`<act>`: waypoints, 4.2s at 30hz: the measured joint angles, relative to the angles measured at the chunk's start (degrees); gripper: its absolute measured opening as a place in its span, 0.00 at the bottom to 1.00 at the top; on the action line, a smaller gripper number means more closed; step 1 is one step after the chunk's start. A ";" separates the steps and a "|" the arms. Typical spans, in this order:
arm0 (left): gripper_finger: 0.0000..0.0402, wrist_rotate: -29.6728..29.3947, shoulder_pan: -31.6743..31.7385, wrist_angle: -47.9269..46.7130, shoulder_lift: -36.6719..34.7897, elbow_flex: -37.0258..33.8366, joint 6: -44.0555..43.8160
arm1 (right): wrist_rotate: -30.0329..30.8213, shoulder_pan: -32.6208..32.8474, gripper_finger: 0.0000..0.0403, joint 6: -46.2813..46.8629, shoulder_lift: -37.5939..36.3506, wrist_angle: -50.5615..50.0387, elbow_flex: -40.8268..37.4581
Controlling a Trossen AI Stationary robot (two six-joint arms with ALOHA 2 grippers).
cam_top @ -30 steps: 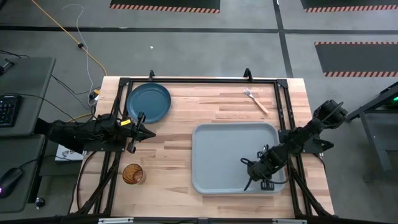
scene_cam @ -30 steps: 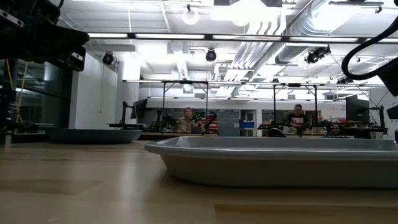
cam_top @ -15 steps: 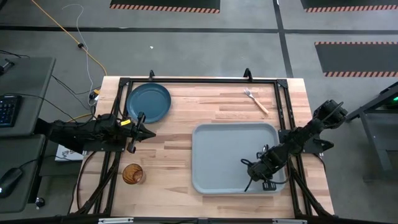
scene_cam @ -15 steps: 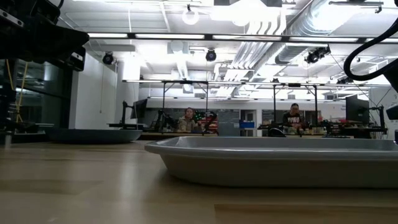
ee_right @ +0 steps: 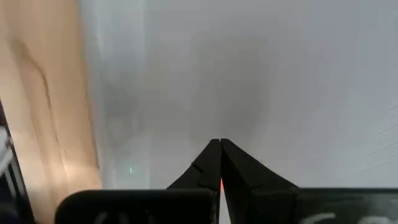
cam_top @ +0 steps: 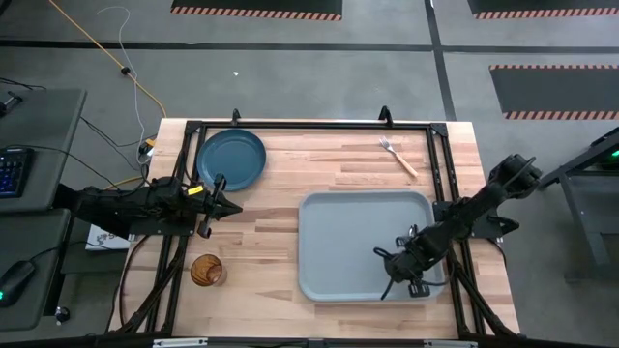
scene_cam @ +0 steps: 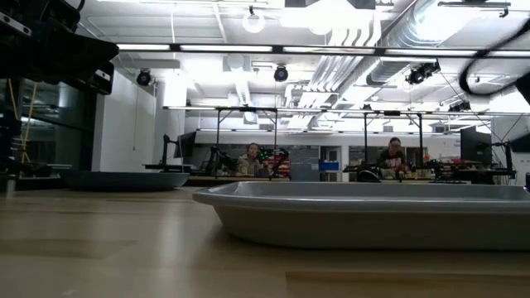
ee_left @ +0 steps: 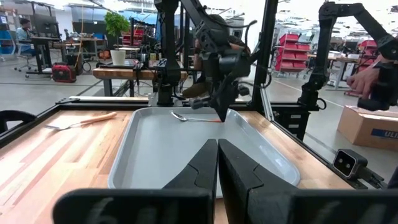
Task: Pick and place plate/cup/fork/spoon on tray
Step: Put the light orange fork to the left of the orange spoon on the gray tray
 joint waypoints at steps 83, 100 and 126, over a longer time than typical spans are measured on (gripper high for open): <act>0.01 0.01 -0.01 0.00 0.00 0.01 0.00 | 21.37 -86.12 0.39 -18.12 3.55 -6.42 1.33; 0.01 0.01 0.01 0.00 0.00 0.02 0.00 | 19.73 -84.76 0.08 -16.50 2.88 -6.96 1.24; 0.01 0.00 0.01 0.02 0.00 0.02 0.00 | 17.33 -11.71 0.08 80.72 -19.25 -13.89 3.94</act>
